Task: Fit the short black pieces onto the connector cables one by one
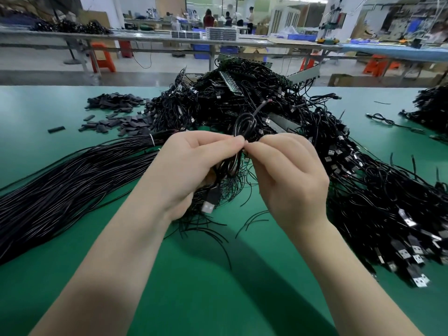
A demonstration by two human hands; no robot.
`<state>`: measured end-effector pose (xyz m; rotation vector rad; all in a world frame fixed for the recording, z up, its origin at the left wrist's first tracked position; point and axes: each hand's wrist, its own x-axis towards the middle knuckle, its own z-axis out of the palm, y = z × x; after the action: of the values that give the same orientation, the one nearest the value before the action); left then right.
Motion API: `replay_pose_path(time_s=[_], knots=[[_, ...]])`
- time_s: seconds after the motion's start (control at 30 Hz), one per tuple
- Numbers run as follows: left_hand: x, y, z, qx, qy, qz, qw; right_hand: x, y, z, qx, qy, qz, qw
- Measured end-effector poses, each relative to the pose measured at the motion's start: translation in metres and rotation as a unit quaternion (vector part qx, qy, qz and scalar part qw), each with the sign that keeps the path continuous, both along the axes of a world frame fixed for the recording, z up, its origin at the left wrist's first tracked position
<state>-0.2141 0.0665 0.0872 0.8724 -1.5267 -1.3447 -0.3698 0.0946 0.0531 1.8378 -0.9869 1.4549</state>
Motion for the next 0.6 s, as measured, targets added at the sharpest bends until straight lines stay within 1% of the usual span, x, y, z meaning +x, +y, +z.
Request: replay_pose_path(time_s=[0.03,0.07,0.1,0.13,0.17,0.2,0.23,0.27,0.33,0.4,0.5,0.6], knots=[[0.000,-0.001,-0.001,-0.019,0.007,0.015,1.000,0.001,0.001,0.001,0.039,-0.042,0.020,0.998],[-0.001,-0.002,-0.002,-0.049,0.016,0.038,0.998,0.004,0.002,0.002,0.100,-0.112,0.049,0.987],[0.000,-0.003,-0.003,-0.085,0.018,0.063,0.994,0.008,0.004,0.006,0.180,-0.213,0.094,0.956],[0.000,-0.004,-0.003,-0.124,0.010,0.080,0.989,0.011,0.005,0.010,0.271,-0.329,0.158,0.891],[0.002,-0.005,-0.003,-0.161,-0.006,0.084,0.983,0.013,0.005,0.013,0.348,-0.431,0.213,0.805],[0.004,-0.006,-0.003,-0.191,-0.025,0.077,0.978,0.013,0.006,0.016,0.404,-0.489,0.246,0.732],[0.006,-0.006,-0.002,-0.210,-0.046,0.059,0.975,0.013,0.006,0.016,0.442,-0.508,0.257,0.693],[0.007,-0.006,-0.001,-0.220,-0.066,0.038,0.973,0.012,0.007,0.016,0.464,-0.515,0.272,0.667],[0.006,-0.005,-0.001,-0.220,-0.085,0.011,0.972,0.012,0.008,0.017,0.472,-0.540,0.310,0.624],[0.004,-0.004,-0.001,-0.226,-0.090,0.019,0.970,0.011,0.008,0.018,0.478,-0.555,0.324,0.598],[0.002,-0.004,-0.001,-0.245,-0.104,0.048,0.963,0.009,0.010,0.021,0.498,-0.554,0.319,0.586],[0.004,-0.004,-0.001,-0.282,-0.156,0.062,0.945,0.015,0.012,0.020,0.483,-0.577,0.313,0.579]])
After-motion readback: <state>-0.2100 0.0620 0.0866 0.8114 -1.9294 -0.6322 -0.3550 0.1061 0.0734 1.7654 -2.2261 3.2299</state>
